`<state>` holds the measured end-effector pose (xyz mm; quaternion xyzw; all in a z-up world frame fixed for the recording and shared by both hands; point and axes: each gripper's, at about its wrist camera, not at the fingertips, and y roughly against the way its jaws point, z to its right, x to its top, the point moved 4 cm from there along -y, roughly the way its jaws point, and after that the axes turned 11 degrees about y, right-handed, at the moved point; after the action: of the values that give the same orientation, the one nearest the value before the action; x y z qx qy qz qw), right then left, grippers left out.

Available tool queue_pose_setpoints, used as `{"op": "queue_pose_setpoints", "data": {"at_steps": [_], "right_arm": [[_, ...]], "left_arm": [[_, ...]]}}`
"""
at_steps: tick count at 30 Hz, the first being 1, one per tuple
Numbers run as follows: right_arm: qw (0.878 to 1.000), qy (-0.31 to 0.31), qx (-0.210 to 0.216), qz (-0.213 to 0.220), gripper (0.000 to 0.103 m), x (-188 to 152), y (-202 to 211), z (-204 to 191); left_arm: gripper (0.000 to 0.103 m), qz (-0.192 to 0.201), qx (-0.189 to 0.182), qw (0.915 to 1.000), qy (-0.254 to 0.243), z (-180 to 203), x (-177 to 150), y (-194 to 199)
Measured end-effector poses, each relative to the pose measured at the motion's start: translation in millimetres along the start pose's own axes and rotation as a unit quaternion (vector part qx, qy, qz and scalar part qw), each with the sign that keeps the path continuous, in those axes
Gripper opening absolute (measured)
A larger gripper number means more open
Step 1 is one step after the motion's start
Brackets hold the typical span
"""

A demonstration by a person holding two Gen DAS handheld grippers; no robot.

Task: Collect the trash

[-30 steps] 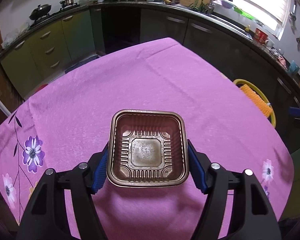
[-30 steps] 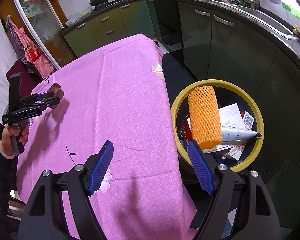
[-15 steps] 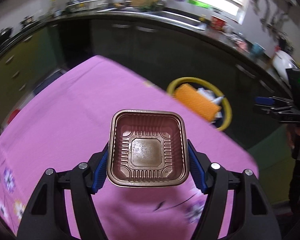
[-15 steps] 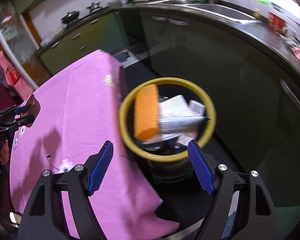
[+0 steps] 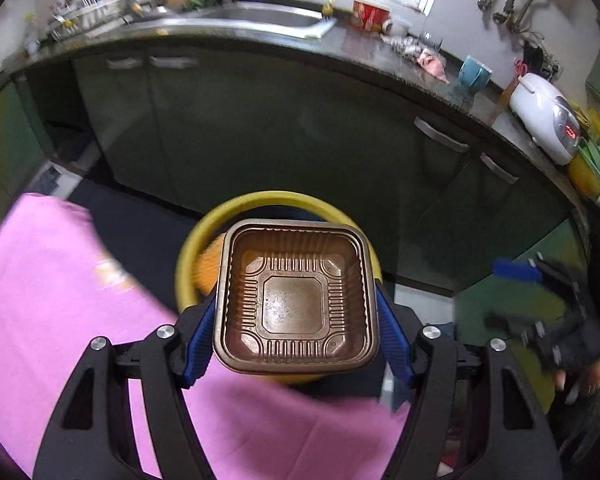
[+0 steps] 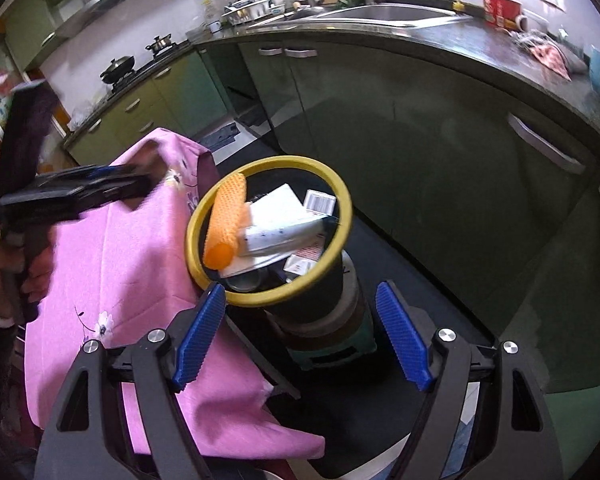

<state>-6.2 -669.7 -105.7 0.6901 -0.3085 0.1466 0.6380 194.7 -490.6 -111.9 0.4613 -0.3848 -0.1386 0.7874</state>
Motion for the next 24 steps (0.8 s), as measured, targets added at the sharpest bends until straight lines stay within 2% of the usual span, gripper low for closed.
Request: {"op": "queue_pose_setpoints", "data": {"at_steps": [3, 5, 11, 14, 16, 20, 24], "right_arm": [[1.000, -0.009, 0.003, 0.000, 0.077, -6.7, 2.5, 9.4], [1.000, -0.012, 0.004, -0.001, 0.077, -10.5, 2.6, 13.8], [1.000, -0.016, 0.010, -0.008, 0.078, -17.2, -0.1, 18.3], [1.000, -0.014, 0.013, -0.010, 0.078, -18.2, -2.3, 17.6], [1.000, -0.011, 0.015, -0.010, 0.078, -17.9, -2.7, 14.3], [1.000, -0.005, 0.018, -0.011, 0.078, -17.5, -1.3, 7.1], [1.000, 0.000, 0.019, -0.008, 0.078, -15.9, 3.4, 0.8]], "left_arm": [[0.066, -0.029, 0.009, 0.9995, 0.007, 15.0, 14.5, -42.8], [0.066, -0.043, 0.029, 0.9987, 0.005, 21.2, 21.6, -68.5], [0.067, -0.082, 0.055, 0.9937, 0.054, 9.9, 33.2, -115.3], [0.068, -0.087, 0.072, 0.9912, 0.069, -1.3, 38.1, -126.1], [0.072, -0.090, 0.078, 0.9896, 0.081, -8.9, 39.9, -132.1], [0.076, -0.091, 0.070, 0.9890, 0.093, -15.7, 40.8, -136.6], [0.076, -0.066, 0.055, 0.9911, 0.102, -20.3, 38.3, -116.8]]}}
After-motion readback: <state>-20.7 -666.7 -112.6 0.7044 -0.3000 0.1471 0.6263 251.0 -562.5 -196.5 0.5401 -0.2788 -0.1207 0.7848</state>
